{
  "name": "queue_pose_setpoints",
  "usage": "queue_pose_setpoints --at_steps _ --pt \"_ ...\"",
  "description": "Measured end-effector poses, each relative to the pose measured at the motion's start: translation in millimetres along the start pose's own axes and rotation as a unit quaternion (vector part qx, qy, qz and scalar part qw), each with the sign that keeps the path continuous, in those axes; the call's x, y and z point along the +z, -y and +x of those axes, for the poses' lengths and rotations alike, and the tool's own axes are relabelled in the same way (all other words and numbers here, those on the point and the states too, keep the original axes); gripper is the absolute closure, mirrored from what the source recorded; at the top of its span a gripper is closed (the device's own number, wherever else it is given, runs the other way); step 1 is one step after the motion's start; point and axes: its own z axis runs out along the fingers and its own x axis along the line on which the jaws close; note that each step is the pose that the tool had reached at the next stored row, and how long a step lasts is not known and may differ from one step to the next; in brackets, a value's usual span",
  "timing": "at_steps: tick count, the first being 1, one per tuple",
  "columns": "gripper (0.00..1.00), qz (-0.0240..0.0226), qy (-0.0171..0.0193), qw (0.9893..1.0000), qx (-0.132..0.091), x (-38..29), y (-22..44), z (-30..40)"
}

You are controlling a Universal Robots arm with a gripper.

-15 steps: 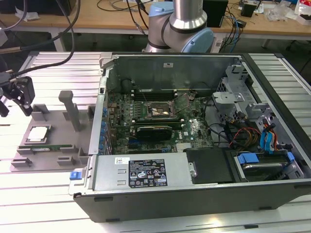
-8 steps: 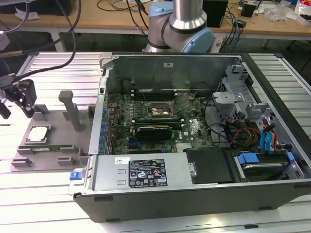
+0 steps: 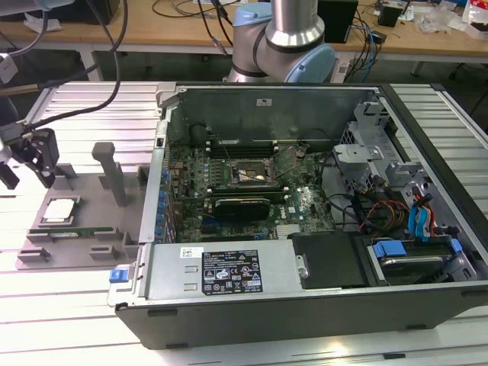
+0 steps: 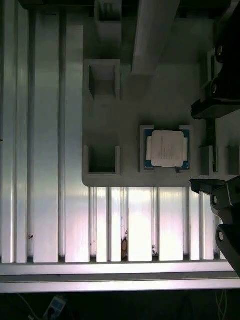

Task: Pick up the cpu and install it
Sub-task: 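Pick up the cpu and move it towards the insertion slot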

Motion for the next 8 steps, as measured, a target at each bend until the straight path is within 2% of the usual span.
queue_pose_setpoints --at_steps 8 --pt "0.40 0.0000 0.0000 1.0000 0.000 4.8 -0.1 0.1"
